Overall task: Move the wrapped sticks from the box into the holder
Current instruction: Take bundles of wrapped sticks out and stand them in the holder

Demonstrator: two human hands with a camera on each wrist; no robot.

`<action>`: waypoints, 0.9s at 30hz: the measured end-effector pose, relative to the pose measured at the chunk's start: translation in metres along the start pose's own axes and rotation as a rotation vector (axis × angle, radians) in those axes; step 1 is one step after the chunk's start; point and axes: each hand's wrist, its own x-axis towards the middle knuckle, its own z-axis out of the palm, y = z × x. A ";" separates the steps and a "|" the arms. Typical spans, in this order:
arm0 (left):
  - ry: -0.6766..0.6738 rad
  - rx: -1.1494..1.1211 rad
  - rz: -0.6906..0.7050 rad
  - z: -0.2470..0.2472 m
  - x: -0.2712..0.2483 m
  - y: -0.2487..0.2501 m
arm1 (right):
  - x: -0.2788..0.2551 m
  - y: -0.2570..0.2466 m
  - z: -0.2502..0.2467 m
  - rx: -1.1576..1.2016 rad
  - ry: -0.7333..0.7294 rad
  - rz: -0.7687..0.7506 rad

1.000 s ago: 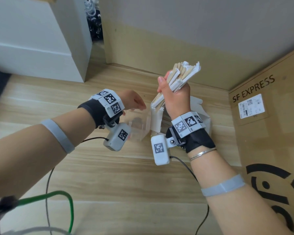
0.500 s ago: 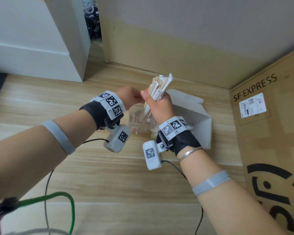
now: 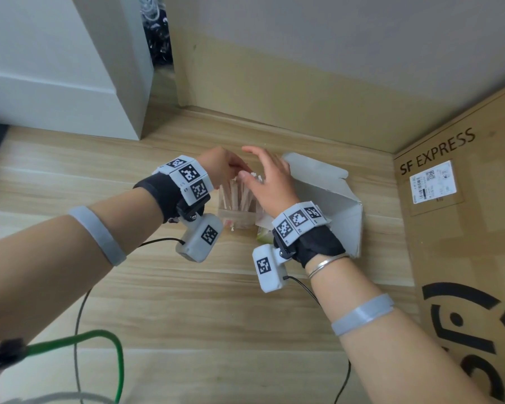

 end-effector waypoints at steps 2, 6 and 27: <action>0.025 0.004 0.030 0.001 0.000 0.001 | 0.000 0.006 0.002 -0.188 -0.086 0.014; 0.066 0.056 0.062 0.002 -0.002 0.004 | 0.001 0.015 0.003 -0.247 -0.133 0.059; -0.016 0.205 -0.030 0.072 0.017 0.087 | -0.021 0.065 -0.072 -0.031 -0.049 0.290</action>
